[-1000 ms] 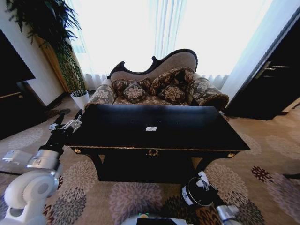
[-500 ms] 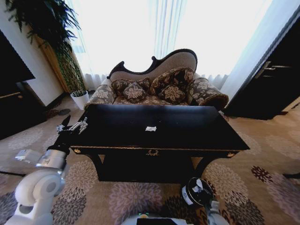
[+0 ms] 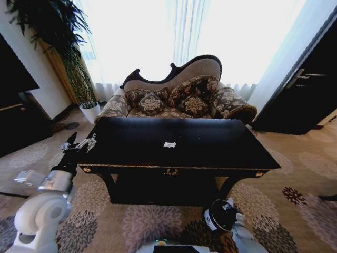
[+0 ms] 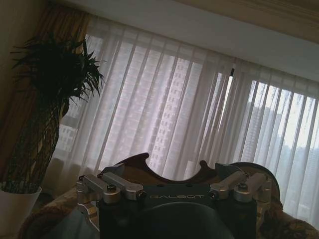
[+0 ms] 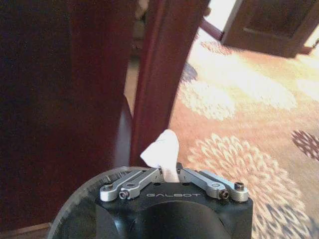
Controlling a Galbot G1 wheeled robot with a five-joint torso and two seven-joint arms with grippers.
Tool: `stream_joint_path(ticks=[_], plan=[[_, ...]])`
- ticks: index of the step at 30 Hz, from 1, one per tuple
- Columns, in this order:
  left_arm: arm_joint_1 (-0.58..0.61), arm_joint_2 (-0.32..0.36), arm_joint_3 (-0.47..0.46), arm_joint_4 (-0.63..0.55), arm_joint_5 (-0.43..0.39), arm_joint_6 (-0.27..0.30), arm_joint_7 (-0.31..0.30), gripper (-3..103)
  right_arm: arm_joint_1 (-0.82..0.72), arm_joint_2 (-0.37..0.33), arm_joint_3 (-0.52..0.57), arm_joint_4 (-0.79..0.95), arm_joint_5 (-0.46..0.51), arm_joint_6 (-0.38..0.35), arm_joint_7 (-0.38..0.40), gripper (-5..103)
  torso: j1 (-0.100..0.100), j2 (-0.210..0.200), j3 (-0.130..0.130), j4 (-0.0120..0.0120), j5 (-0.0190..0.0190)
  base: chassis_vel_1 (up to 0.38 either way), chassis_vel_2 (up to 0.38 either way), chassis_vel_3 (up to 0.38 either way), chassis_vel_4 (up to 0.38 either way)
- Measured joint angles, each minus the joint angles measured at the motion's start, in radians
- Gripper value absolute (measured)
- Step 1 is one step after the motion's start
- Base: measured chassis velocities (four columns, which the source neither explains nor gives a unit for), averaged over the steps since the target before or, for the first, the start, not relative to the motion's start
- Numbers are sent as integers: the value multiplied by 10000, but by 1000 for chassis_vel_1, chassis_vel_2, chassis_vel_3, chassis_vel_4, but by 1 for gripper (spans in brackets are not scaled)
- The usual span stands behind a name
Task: Move to the front of the table and place the trash on the table into the trash bin.
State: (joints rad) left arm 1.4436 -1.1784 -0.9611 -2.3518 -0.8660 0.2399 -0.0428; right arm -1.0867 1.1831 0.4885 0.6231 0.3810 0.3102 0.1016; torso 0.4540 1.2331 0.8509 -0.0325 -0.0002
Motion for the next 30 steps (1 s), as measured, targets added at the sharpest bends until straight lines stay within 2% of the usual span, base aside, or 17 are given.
stream_joint_path(ticks=[9,11,12,13,16,18,21,23,24,26,27,30], plan=[[-215,225,144,198,-47,1,-1,100,145,163,61,-247,34,-187,111,1,0,0,-1,2,-2,0,0,0,0],[-256,266,148,228,-94,2,-1,100,36,201,68,-201,13,-272,9,10,-1,0,0,2,0,0,0,0,0],[-259,271,146,237,-107,2,1,100,-11,211,84,-195,4,-301,-21,10,0,0,-1,0,1,0,0,0,0],[-256,273,127,245,-144,1,8,100,-93,226,135,-172,-8,-339,-56,21,0,0,-1,-1,-1,0,0,0,0],[-237,271,86,254,-208,2,17,100,-232,253,198,-82,-12,-385,-125,26,0,0,-1,0,-2,0,0,0,0],[-236,271,29,277,-261,-3,19,100,-387,297,243,42,-15,-417,-193,37,-1,0,-1,0,0,0,0,0,0],[-243,271,-13,281,-299,-11,22,100,-500,332,284,154,-17,-424,-208,42,0,0,-1,0,-1,0,0,0,0],[-234,257,-41,258,-323,-14,26,100,-603,359,311,280,-12,-424,-213,53,-1,0,-1,0,-1,0,0,0,0],[-234,257,-41,258,-323,-14,26,100,-603,359,311,280,-12,-424,-213,53,-1,0,-1,0,-1,0,0,0,0],[-201,224,-54,197,-325,-21,33,100,-704,369,332,433,12,-421,-216,64,-1,0,-1,0,-1,0,0,0,0],[-201,224,-54,197,-325,-21,33,100,-704,369,332,433,12,-421,-216,64,-1,0,-1,0,-1,0,0,0,0],[-146,206,-124,73,-360,-24,36,100,-887,368,357,706,146,-388,-239,80,-1,0,-1,2,-2,0,0,0,0]])
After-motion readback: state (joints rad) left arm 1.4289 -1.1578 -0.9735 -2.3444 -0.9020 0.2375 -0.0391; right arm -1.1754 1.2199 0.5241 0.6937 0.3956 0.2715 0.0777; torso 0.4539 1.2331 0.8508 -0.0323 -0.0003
